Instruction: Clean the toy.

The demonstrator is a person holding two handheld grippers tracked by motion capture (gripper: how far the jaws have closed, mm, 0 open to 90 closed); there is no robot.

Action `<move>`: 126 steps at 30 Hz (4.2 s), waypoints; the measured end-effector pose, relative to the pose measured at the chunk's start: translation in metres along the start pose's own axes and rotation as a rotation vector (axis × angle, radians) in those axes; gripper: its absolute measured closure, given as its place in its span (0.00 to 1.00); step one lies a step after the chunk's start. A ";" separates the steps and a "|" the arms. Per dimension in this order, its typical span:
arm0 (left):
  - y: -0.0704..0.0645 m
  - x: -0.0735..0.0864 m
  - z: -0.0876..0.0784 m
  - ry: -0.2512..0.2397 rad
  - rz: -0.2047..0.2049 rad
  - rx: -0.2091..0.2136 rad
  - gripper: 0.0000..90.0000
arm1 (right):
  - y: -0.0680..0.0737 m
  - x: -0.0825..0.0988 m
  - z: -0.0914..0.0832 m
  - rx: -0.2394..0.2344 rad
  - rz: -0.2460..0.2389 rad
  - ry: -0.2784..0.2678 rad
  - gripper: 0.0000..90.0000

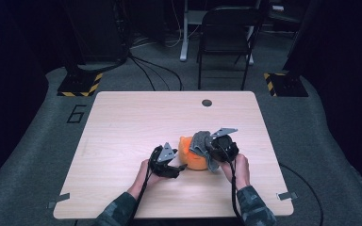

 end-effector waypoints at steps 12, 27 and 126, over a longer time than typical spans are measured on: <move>-0.006 0.001 0.010 -0.005 0.056 -0.028 0.77 | -0.002 0.002 -0.001 -0.040 0.037 -0.009 0.87; -0.003 0.004 0.009 -0.027 0.057 -0.028 0.87 | -0.098 0.068 -0.020 0.183 0.229 0.035 0.87; 0.004 -0.012 -0.009 -0.133 -0.458 0.211 0.91 | -0.005 -0.006 -0.058 0.093 -0.017 -0.133 0.87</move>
Point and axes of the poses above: each handheld gripper's, and its own axes: z roughly forward along the jaws, x roughly out of its underside, y roughly to its left, the point moved 3 cm from there along z, roughly forward along the jaws, and after that the axes turned 8 degrees about x, right-handed, at the moved point
